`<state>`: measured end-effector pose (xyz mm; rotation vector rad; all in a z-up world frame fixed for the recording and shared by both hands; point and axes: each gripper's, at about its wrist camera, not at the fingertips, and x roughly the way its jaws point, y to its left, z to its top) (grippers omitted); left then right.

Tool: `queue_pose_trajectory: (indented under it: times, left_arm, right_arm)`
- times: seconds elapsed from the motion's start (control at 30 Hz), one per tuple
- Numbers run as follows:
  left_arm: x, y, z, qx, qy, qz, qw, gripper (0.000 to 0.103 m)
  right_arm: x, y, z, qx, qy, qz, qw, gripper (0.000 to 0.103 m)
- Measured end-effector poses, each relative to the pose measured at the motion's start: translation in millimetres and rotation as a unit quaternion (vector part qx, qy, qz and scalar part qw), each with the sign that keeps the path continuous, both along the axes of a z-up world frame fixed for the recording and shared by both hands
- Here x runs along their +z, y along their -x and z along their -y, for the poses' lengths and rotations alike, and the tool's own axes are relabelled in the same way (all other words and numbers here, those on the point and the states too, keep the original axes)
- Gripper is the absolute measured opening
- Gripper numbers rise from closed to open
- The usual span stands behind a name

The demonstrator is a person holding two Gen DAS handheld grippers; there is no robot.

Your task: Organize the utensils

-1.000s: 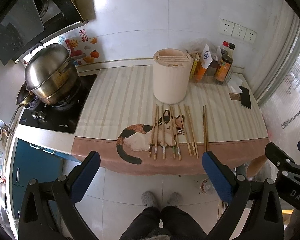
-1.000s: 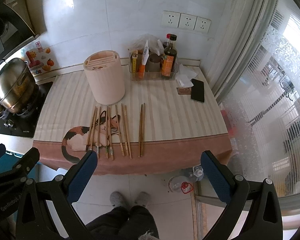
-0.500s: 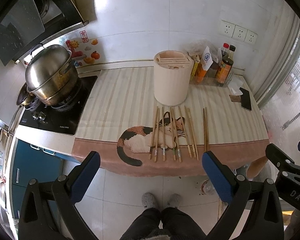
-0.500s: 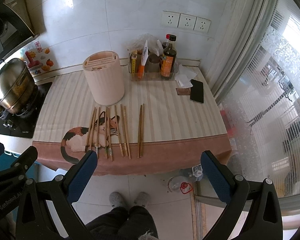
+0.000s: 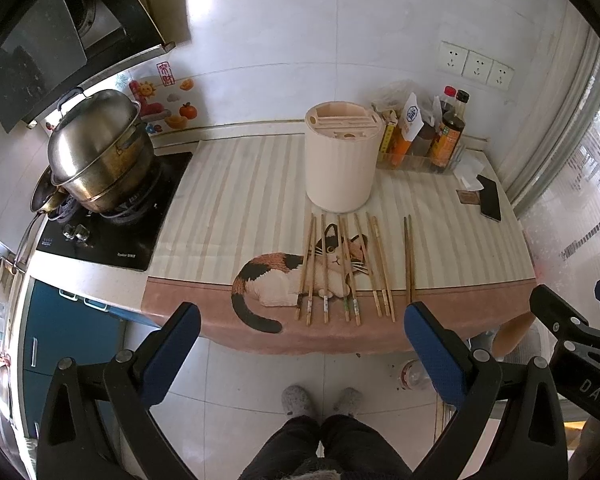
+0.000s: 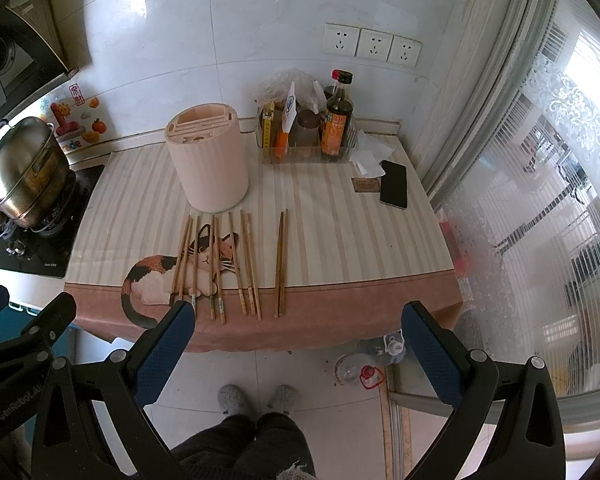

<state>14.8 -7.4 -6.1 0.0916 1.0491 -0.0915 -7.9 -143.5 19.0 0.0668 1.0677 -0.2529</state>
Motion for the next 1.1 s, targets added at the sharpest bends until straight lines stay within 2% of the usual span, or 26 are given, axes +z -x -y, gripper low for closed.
queue_pose_trajectory:
  times: [0.9, 1.1]
  left_arm:
    - [-2, 2, 2, -0.001, 0.003, 0.0, 1.0, 0.103]
    - [-5, -13, 1, -0.007, 0.012, 0.0, 0.9999, 0.103]
  right_arm:
    - [1, -4, 0, 0.0, 0.003, -0.001, 1.0, 0.103]
    - [0, -4, 0, -0.001, 0.002, -0.002, 1.0, 0.103]
